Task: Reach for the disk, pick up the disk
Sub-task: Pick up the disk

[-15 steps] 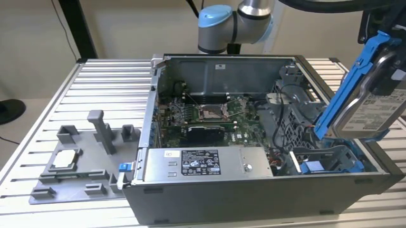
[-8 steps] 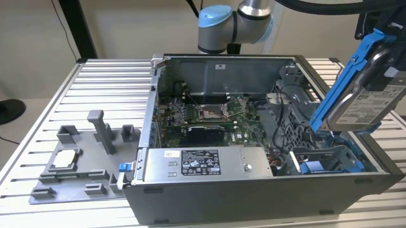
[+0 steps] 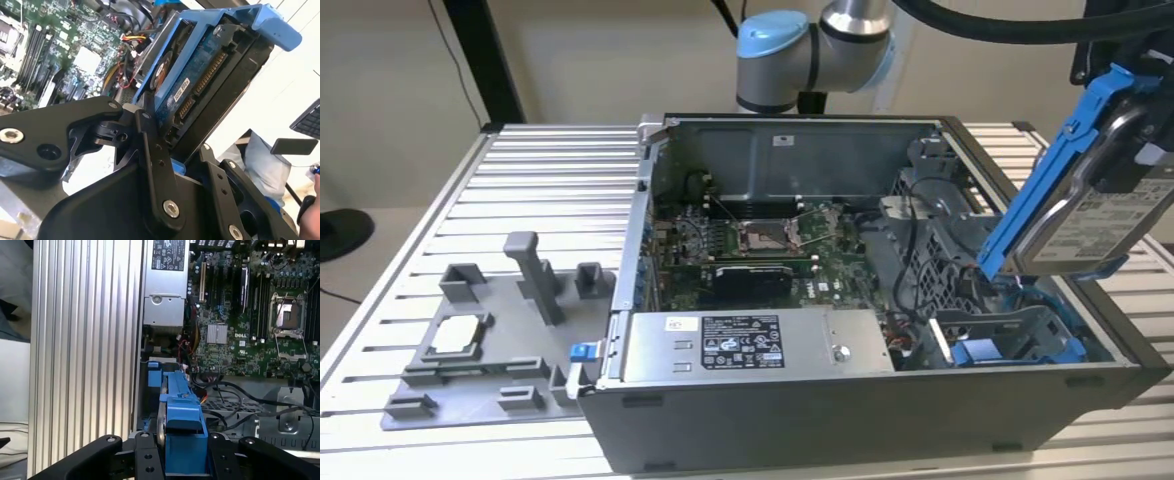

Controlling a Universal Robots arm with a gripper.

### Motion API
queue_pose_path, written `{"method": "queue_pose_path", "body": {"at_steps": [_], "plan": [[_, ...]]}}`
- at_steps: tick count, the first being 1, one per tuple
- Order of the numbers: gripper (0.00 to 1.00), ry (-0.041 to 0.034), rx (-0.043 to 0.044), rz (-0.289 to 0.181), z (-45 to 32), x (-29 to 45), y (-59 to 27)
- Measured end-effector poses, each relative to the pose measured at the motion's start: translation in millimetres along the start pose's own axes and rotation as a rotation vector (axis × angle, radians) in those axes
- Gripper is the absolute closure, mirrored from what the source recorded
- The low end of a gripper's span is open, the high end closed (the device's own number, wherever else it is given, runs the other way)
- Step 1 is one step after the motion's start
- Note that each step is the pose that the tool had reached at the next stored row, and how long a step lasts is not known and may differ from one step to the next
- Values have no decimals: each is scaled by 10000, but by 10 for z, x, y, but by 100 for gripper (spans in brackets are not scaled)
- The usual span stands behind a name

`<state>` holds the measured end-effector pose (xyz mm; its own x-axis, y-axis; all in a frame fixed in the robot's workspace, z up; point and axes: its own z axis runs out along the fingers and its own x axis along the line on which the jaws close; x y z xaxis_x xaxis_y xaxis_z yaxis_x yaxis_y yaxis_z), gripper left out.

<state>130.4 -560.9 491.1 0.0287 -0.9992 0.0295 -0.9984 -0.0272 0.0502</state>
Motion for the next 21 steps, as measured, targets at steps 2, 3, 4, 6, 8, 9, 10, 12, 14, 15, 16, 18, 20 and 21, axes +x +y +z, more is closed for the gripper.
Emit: {"method": "queue_pose_path", "body": {"at_steps": [2,3,4,6,8,9,10,12,14,15,16,18,20,21], "plan": [[100,2,-17,-36,0,0,1],[100,4,-15,-117,3,0,1],[100,8,-5,-187,5,0,5],[100,11,45,-235,9,1,19],[100,16,55,-236,9,4,24],[100,18,56,-237,8,10,24],[100,15,57,-238,9,17,24],[100,17,57,-249,9,29,25],[100,17,57,-252,10,32,26],[100,16,58,-253,10,33,25],[100,17,57,-252,10,34,26],[100,16,57,-253,10,35,25],[100,17,57,-253,10,35,26],[100,16,58,-253,10,35,25]]}}
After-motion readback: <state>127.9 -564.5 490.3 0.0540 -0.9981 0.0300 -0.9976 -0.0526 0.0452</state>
